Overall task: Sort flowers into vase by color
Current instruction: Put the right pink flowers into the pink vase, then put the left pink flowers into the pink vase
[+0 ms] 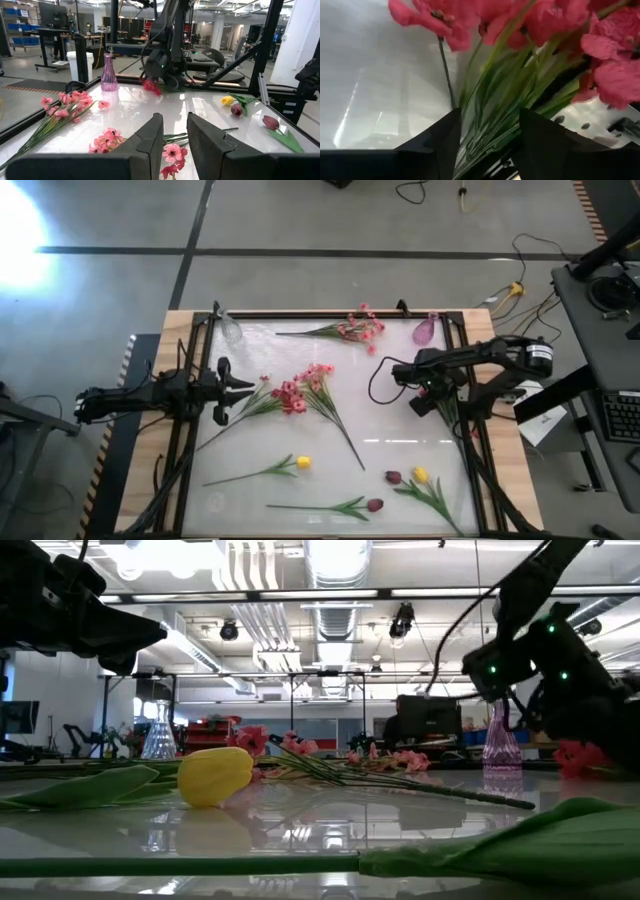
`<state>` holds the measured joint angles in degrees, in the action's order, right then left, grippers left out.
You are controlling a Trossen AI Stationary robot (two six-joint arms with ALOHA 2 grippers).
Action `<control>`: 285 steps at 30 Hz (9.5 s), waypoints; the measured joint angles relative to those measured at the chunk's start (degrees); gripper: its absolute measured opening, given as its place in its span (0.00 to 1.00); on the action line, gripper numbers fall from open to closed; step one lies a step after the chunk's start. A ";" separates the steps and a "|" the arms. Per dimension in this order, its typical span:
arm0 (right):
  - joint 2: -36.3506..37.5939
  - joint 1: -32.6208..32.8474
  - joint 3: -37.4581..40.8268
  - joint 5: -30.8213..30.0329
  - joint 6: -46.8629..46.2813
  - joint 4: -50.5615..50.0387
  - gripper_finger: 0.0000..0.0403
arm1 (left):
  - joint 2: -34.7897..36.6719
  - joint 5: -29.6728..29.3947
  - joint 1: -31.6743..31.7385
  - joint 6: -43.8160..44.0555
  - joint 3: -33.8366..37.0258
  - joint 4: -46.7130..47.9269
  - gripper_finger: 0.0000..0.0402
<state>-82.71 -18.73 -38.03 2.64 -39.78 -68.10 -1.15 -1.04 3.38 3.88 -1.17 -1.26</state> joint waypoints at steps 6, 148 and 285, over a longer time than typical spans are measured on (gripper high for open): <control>-2.41 -0.08 1.58 1.25 5.89 3.66 0.21 | 0.00 0.00 0.02 0.01 0.00 0.00 0.19; 33.13 -24.43 -35.10 -21.30 27.42 -0.49 0.61 | -2.09 -11.76 0.07 24.57 -0.42 -42.93 0.19; 36.40 2.10 -37.93 -49.00 26.05 18.65 0.03 | -78.27 -3.15 1.90 1.20 -88.74 26.91 0.39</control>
<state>-46.31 -16.63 -75.96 -46.36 -13.73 -49.45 -79.42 -4.19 5.28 5.08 -89.91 25.65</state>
